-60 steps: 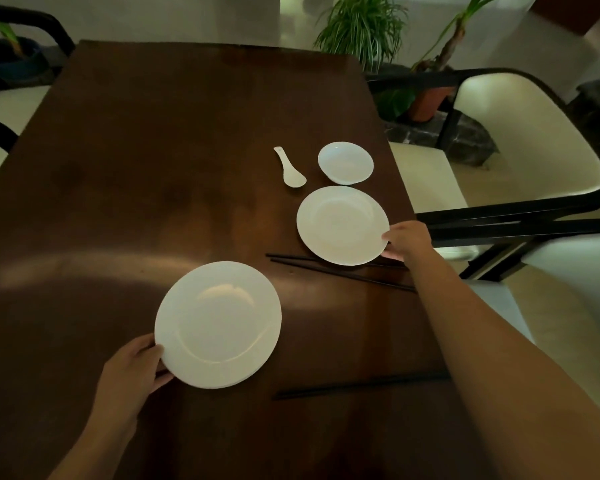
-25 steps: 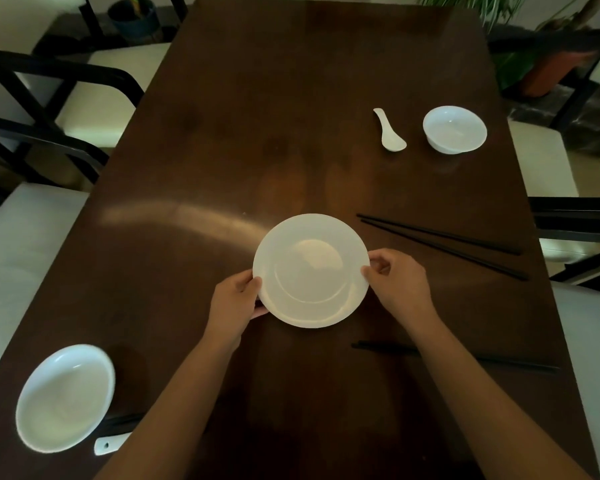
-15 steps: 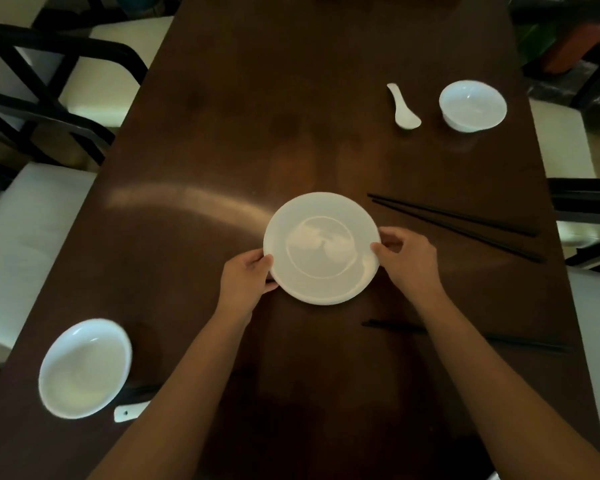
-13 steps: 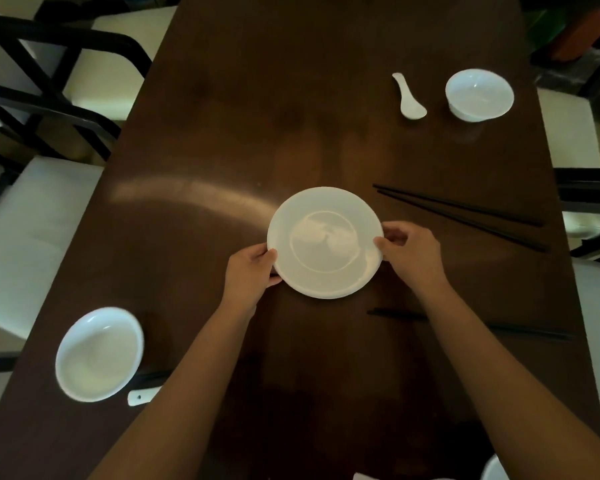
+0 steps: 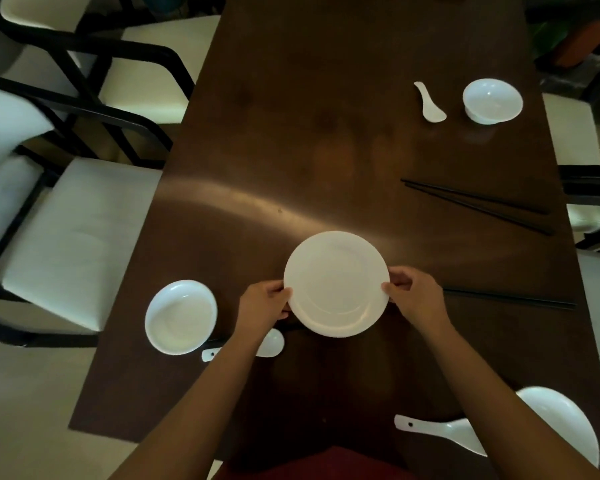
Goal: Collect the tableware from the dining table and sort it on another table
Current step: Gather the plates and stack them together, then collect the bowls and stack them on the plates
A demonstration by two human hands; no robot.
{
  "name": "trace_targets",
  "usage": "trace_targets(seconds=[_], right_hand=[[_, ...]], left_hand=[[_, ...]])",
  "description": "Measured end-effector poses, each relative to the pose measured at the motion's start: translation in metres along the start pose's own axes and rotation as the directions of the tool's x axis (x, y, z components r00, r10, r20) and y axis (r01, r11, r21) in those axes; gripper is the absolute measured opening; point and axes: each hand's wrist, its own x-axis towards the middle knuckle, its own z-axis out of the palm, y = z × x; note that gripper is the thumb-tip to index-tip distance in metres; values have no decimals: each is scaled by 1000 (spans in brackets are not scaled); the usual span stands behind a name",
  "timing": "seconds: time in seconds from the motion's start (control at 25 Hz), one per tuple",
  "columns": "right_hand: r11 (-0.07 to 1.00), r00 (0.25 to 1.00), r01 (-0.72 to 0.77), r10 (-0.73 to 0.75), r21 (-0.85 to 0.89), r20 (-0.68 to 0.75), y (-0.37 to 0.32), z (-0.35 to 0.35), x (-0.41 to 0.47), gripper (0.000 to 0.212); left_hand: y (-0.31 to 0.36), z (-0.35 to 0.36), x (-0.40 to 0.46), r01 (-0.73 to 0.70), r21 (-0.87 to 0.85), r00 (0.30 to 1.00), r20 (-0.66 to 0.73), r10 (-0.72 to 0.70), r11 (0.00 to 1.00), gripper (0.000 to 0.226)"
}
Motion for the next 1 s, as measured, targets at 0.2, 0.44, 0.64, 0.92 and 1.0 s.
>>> trace_targets(seconds=[0.2,0.44,0.64,0.92,1.0], right_hand=[[960,974,108,-154,-259,-167,-27,2,-17,33],[467,603,745,-777,-476,181,-98,74,-57,53],[171,349,929,-703,-329,620,-130,154,-70,48],[447,520,850,-624,-280,584,-115,191,-71,32],[441,525,849,-630,-293,573,-115,193,-72,28]], left_hand=[[14,-31,-11,-248,361,960,-34,279,899,37],[-54,-127,-53,-496,712,732,33,681,498,60],[-113,-173,-62,-499,785,767,201,609,368,60],[-124,-163,-55,-527,699,681,6,732,484,21],[-121,-161,-54,-537,687,680,9,733,489,24]])
